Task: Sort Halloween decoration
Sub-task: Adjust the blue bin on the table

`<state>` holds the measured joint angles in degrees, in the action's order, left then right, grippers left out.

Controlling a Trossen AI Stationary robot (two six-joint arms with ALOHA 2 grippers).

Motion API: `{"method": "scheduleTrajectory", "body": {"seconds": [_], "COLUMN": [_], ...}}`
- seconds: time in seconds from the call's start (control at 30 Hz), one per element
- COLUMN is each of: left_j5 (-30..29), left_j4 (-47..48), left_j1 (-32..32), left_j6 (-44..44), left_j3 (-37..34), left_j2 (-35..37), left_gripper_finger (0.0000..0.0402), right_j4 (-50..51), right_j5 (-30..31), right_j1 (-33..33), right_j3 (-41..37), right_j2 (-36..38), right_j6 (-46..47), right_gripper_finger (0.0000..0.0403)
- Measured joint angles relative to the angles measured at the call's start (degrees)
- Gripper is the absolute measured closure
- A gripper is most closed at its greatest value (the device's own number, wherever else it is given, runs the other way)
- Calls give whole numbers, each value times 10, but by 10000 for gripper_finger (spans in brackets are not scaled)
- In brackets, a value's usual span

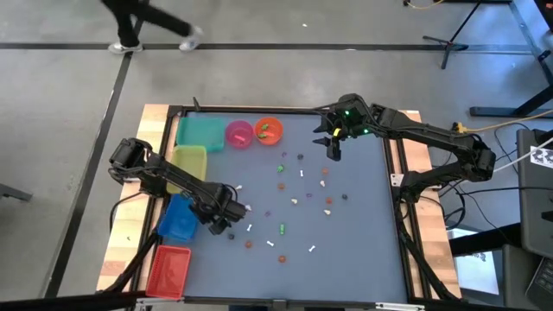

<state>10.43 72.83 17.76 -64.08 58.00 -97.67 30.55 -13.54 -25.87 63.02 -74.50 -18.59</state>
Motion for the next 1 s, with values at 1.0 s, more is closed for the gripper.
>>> {"method": "scheduleTrajectory", "body": {"seconds": [1.0], "left_j5": [79], "left_j4": [24], "left_j1": [-33], "left_j6": [-197], "left_j3": [0], "left_j2": [0], "left_gripper_finger": [401], "right_j4": [0], "right_j5": [0], "right_j1": [0], "right_j3": [0], "right_j2": [0], "right_j6": [0], "right_gripper_finger": [235]}}
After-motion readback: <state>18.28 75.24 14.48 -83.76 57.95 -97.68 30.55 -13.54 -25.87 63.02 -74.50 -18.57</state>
